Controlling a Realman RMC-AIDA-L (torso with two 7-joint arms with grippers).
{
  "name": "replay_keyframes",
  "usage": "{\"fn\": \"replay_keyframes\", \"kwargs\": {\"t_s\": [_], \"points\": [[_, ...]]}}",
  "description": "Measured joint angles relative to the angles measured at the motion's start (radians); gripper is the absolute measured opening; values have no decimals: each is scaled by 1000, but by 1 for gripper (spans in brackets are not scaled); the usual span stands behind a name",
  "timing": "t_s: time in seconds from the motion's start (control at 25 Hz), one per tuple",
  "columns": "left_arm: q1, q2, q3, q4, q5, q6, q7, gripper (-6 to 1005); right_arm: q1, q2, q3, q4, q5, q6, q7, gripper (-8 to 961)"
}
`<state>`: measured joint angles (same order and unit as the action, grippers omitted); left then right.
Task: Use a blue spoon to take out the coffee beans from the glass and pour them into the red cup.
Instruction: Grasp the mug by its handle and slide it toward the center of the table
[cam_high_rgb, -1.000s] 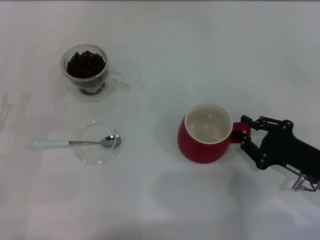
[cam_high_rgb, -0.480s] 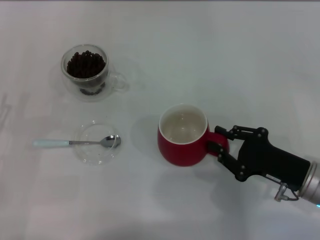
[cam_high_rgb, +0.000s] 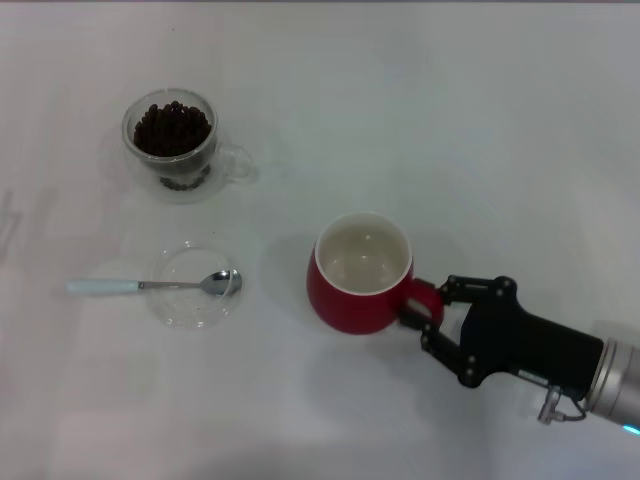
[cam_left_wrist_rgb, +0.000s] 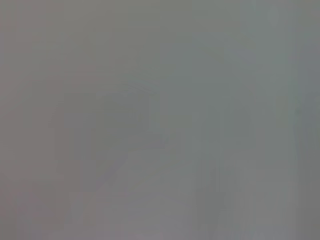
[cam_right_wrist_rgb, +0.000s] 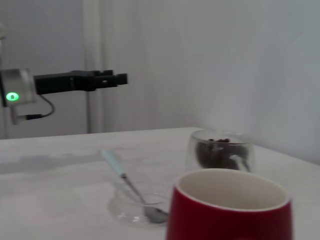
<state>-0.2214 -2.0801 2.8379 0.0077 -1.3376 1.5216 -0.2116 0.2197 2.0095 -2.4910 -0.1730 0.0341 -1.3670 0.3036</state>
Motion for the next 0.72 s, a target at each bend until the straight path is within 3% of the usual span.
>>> {"fn": "replay_keyframes", "kwargs": {"t_s": [0.28,0.72], "points": [[1,0,3,0,3,1,0,847,1,0,-80,-31,-1,-5,2,328],[9,0,3,0,6,4,0,846,-2,0,-82,-41,12,1,2,336]]}}
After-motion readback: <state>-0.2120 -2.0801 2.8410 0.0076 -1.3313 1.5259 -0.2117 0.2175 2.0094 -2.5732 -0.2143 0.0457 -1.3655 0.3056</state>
